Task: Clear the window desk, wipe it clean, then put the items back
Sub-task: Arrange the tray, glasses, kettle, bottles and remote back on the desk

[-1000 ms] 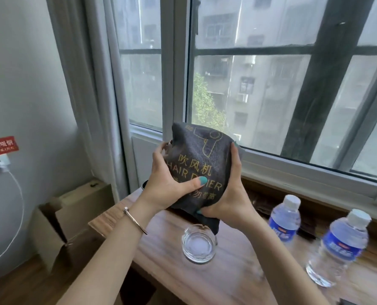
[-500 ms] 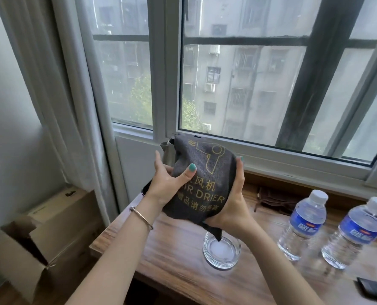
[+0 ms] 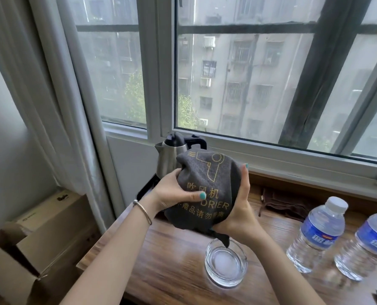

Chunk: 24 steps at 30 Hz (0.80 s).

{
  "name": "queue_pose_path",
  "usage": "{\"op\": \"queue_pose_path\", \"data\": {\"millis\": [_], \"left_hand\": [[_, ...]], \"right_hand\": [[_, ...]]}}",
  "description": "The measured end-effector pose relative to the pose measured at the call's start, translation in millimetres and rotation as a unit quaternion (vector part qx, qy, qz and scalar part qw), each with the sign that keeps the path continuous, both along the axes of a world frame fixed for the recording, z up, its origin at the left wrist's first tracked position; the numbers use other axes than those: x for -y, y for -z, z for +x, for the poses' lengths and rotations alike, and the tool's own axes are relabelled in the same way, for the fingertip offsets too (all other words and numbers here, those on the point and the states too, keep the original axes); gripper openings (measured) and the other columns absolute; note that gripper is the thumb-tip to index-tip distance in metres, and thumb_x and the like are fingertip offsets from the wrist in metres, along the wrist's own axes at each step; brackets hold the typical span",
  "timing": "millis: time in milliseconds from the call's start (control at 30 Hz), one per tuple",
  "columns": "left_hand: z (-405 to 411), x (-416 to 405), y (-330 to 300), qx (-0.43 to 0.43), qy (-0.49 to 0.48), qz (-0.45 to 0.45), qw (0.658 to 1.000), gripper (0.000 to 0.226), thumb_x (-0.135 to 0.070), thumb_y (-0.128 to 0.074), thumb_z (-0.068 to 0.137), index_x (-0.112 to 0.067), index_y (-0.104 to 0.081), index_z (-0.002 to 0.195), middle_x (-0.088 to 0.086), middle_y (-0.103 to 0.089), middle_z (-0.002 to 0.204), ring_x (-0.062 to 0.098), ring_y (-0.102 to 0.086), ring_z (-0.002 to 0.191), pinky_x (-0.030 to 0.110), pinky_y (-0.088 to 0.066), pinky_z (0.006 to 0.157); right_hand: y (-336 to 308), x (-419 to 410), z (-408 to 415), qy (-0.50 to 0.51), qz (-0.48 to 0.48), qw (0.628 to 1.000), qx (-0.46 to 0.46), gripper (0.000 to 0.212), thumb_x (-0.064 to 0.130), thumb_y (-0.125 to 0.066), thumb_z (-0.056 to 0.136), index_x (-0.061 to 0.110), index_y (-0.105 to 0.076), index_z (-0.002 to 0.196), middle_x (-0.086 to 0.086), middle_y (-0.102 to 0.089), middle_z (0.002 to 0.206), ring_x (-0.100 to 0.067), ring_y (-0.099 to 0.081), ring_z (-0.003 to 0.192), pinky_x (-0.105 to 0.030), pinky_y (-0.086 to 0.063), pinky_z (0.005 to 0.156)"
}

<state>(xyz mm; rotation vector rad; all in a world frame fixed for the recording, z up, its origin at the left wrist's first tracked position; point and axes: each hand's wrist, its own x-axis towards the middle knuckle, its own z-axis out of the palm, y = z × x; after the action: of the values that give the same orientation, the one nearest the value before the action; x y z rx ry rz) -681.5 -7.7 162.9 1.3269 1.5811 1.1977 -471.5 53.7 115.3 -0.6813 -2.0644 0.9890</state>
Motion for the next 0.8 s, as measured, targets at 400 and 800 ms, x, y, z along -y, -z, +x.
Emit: {"op": "queue_pose_path", "data": {"millis": [400,800], "left_hand": [[-3,-90,29,-0.081,-0.046,0.066,0.993,0.054,0.0,-0.089,0.056,-0.03,-0.055,0.085,-0.019,-0.068,0.085,-0.013,-0.063,0.082,0.007,-0.05,0.065],[-7,-149,74,-0.118,-0.055,0.022,0.991,0.06,-0.012,-0.09,0.059,-0.015,-0.056,0.107,0.005,-0.06,0.115,0.016,-0.058,0.107,0.027,-0.049,0.092]], "right_hand": [[40,-91,-17,0.108,0.042,0.993,0.017,0.161,0.021,-0.097,0.056,0.06,0.041,0.129,-0.01,-0.019,0.16,-0.005,-0.026,0.139,-0.001,-0.028,0.097],[82,-125,-32,0.175,0.037,0.979,0.101,0.151,0.032,-0.091,0.065,0.05,0.041,0.136,-0.016,-0.027,0.15,-0.03,-0.039,0.136,-0.046,-0.039,0.11]]}}
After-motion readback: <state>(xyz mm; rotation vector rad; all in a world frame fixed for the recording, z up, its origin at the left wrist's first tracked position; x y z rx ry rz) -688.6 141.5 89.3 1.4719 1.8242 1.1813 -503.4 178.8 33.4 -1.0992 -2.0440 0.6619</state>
